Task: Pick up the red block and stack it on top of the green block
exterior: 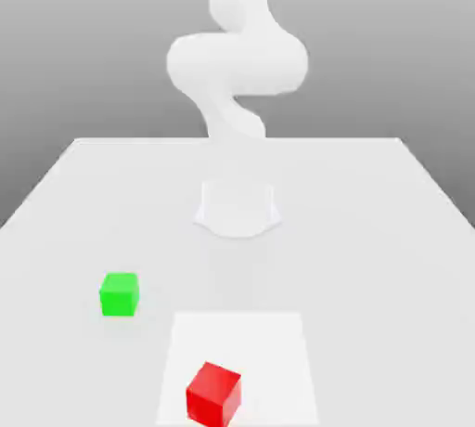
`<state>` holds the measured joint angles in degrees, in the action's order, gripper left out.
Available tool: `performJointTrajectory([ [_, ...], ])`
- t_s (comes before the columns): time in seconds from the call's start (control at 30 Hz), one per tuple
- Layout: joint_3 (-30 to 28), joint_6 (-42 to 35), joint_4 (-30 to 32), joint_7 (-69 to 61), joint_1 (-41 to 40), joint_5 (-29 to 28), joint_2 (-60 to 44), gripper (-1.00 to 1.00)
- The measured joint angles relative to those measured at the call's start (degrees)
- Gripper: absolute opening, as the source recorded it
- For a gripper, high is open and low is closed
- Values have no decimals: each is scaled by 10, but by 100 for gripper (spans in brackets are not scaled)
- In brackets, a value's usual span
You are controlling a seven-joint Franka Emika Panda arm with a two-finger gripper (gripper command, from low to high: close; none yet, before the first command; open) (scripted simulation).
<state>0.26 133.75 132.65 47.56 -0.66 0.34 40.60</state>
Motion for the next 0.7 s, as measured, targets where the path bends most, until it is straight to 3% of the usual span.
performJointTrajectory([
  [0.7, 12, 166, 73, 169, -38, -4, -440, 0],
])
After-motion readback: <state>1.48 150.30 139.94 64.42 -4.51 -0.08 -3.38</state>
